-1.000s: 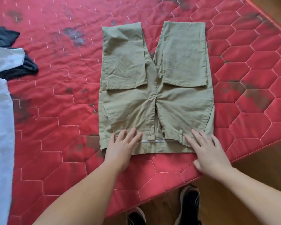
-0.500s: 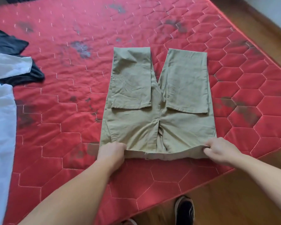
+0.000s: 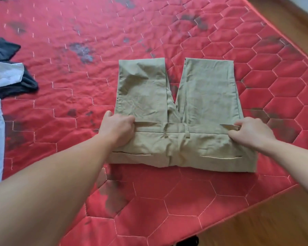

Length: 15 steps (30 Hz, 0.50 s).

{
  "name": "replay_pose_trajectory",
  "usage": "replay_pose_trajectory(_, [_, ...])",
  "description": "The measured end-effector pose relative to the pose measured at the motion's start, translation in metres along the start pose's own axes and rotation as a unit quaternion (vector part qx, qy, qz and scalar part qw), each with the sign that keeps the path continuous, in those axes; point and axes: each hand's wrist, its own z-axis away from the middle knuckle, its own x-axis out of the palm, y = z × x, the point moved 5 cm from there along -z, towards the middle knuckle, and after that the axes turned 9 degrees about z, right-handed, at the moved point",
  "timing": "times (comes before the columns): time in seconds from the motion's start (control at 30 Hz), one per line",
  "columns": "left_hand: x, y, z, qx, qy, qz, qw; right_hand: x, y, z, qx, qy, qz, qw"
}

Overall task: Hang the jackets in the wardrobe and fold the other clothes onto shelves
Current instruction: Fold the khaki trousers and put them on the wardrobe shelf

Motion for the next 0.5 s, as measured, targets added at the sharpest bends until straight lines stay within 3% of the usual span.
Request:
replay_pose_trajectory(0.1, [0.02,-0.007,-0.015,-0.023,0.051,-0.002,0.998,0.014,-0.006,-0.017,-0.006,0.023,0.038,0.999])
replay_pose_trajectory(0.2, [0.035,-0.003,-0.016,-0.1,0.073,0.068,0.99,0.028,-0.004,-0.027,-0.014,0.073,0.058,0.996])
replay_pose_trajectory(0.37, [0.069,0.054,0.009,-0.015,-0.094,0.103,0.99,0.04,-0.001,-0.03,-0.014,0.189,-0.046,0.981])
replay_pose_trajectory(0.43, [0.088,0.053,0.012,-0.046,-0.127,0.074,0.988,0.034,-0.009,-0.03,-0.032,0.227,-0.071,0.971])
replay_pose_trajectory(0.5, [0.104,0.046,0.012,-0.083,-0.127,0.055,0.987,0.033,-0.028,-0.022,-0.115,0.265,-0.067,0.955])
